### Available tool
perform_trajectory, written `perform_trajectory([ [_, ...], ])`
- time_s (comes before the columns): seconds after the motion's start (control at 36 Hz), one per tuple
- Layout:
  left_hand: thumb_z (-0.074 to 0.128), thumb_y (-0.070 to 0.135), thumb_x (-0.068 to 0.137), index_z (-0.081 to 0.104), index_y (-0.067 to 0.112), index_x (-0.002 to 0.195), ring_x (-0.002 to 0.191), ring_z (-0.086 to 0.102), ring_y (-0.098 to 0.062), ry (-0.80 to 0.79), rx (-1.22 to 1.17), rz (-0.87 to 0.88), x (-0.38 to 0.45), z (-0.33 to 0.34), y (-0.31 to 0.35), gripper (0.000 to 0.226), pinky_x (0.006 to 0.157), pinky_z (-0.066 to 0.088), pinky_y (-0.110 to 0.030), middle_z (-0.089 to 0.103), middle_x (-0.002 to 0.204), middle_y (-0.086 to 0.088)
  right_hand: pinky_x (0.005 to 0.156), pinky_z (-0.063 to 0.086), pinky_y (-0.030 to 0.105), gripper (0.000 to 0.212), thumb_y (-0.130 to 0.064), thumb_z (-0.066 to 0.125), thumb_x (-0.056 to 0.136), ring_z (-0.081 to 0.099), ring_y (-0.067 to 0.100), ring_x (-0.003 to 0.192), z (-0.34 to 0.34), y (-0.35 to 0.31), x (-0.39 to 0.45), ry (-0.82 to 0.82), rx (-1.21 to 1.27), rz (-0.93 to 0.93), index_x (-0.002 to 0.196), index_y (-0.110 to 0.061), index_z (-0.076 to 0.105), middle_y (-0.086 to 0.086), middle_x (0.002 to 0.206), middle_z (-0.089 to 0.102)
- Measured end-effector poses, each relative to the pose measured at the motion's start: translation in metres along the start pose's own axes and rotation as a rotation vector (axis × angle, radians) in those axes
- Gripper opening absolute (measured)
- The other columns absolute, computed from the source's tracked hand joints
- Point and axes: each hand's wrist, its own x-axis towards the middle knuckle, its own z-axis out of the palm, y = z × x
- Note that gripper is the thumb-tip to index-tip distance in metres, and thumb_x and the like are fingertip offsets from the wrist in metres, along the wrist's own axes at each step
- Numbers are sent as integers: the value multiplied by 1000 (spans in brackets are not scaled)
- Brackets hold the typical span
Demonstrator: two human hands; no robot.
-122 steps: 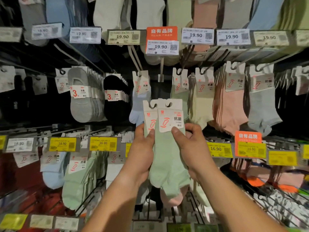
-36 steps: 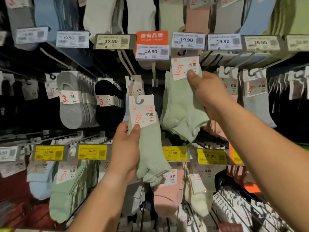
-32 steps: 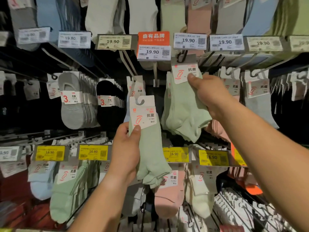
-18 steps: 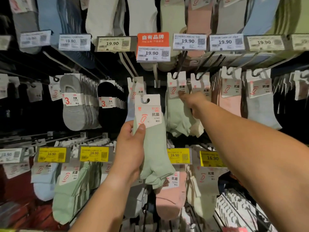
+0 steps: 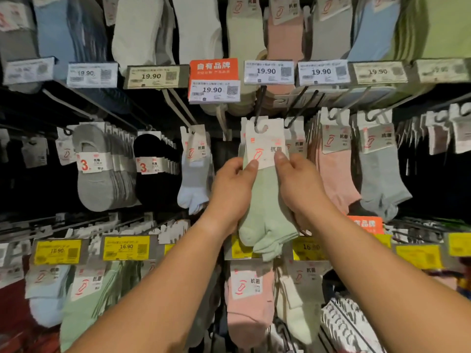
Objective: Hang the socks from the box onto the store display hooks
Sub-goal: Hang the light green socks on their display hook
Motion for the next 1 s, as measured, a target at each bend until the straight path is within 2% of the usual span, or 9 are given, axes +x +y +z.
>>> perform_trajectory([
  [0.11, 61, 50, 84, 66, 25, 97, 102, 71, -23, 42, 46, 156, 12, 8, 6, 28, 94, 55, -55, 76, 106, -3, 86, 52, 45, 34, -40, 46, 102, 65, 26, 99, -14, -14, 13, 13, -23, -122, 105, -11, 63, 7, 105, 70],
  [0.19, 58, 40, 90, 64, 26, 94, 102, 71, -23, 56, 27, 229, 19, 12, 13, 16, 94, 55, -55, 75, 106, -3, 81, 53, 41, 32, -40, 45, 103, 65, 24, 92, -19, -23, 23, 16, -43, -167, 96, -12, 60, 4, 96, 69],
  [0.28, 59, 36, 92, 62, 23, 92, 101, 71, -26, 76, 5, 267, 26, 13, 19, 14, 93, 55, -55, 75, 103, -6, 86, 55, 47, 36, -47, 45, 98, 68, 21, 93, -18, -31, 29, -17, 26, -146, 100, -16, 63, 1, 98, 72],
  [0.42, 56, 21, 104, 61, 17, 91, 87, 69, -18, 103, -55, 218, 39, 14, 26, 14, 87, 57, -46, 72, 95, -6, 87, 56, 49, 44, -52, 45, 90, 70, 23, 92, -14, -43, 43, -43, 57, -94, 103, -16, 66, 1, 98, 73],
  [0.5, 57, 22, 103, 62, 16, 90, 86, 70, -14, 122, -57, 184, 45, 14, 31, 15, 86, 57, -43, 74, 94, -2, 88, 56, 46, 39, -45, 47, 97, 69, 23, 92, -13, -48, 47, -54, 43, -93, 104, -13, 68, 2, 98, 73],
  [0.64, 61, 30, 98, 66, 16, 93, 94, 73, -25, 140, -33, 176, 45, 13, 34, 16, 90, 58, -52, 77, 97, -5, 80, 54, 34, 37, -40, 47, 102, 68, 21, 87, -14, -46, 52, -13, 30, -149, 91, -11, 67, 3, 90, 71],
  [0.78, 60, 32, 97, 68, 16, 94, 93, 73, -23, 109, 16, 181, 45, 14, 35, 18, 89, 58, -51, 77, 97, -4, 84, 55, 53, 59, -60, 47, 78, 70, 31, 85, -12, -38, 56, 8, 71, -72, 82, -6, 68, 8, 84, 74],
  [0.89, 59, 41, 91, 68, 14, 96, 95, 73, -28, 106, 35, 120, 54, 13, 25, 29, 89, 57, -55, 77, 97, -6, 82, 55, 48, 46, -51, 50, 91, 67, 29, 82, -7, -27, 67, -20, 72, -47, 75, -10, 62, 8, 81, 69],
  [1.0, 51, 47, 93, 67, 17, 114, 104, 69, -26, 102, 198, 48, 72, 15, 9, 40, 96, 55, -48, 74, 111, -3, 86, 49, 34, 47, -48, 42, 100, 63, 29, 100, 11, -10, 84, -30, -65, 30, 108, -8, 65, 10, 107, 68],
])
